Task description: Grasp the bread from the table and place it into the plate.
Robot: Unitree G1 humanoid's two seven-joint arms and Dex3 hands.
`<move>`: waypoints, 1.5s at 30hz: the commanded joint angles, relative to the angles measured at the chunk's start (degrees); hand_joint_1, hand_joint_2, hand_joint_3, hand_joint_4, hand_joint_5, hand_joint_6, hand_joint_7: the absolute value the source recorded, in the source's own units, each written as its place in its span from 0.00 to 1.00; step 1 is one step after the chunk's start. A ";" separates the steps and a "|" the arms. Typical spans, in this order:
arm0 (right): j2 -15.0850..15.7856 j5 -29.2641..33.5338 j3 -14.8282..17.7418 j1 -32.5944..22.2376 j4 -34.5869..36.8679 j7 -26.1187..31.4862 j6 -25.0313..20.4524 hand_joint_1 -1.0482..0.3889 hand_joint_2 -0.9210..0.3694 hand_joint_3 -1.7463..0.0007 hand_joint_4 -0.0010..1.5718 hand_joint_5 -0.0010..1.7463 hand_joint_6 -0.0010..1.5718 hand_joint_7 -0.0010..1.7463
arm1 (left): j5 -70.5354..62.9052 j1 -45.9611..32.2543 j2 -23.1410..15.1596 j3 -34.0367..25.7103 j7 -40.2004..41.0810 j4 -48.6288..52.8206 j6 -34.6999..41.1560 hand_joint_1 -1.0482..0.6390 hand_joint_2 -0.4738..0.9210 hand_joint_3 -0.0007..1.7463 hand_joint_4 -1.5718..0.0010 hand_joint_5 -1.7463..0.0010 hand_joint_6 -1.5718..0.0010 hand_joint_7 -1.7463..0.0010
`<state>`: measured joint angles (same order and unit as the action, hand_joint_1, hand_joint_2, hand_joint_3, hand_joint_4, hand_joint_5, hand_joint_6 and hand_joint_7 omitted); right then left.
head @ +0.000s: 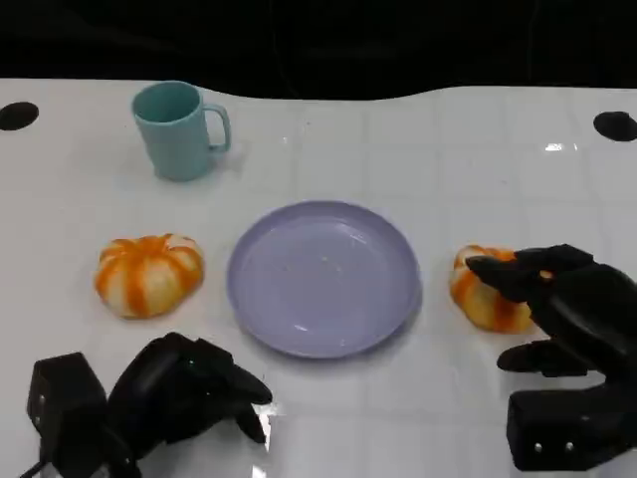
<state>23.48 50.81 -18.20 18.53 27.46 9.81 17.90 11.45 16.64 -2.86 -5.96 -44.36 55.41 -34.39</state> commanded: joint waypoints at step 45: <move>-6.65 -10.45 -7.93 18.02 36.79 11.57 1.56 0.48 0.00 0.97 0.37 0.47 0.37 0.08 | -0.22 -2.35 -1.02 0.35 0.51 -3.27 -0.62 0.00 0.95 0.00 0.20 0.49 0.00 0.98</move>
<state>17.22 41.67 -26.87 36.82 63.36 18.98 18.66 10.89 14.88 -2.89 -5.53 -43.75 52.82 -34.95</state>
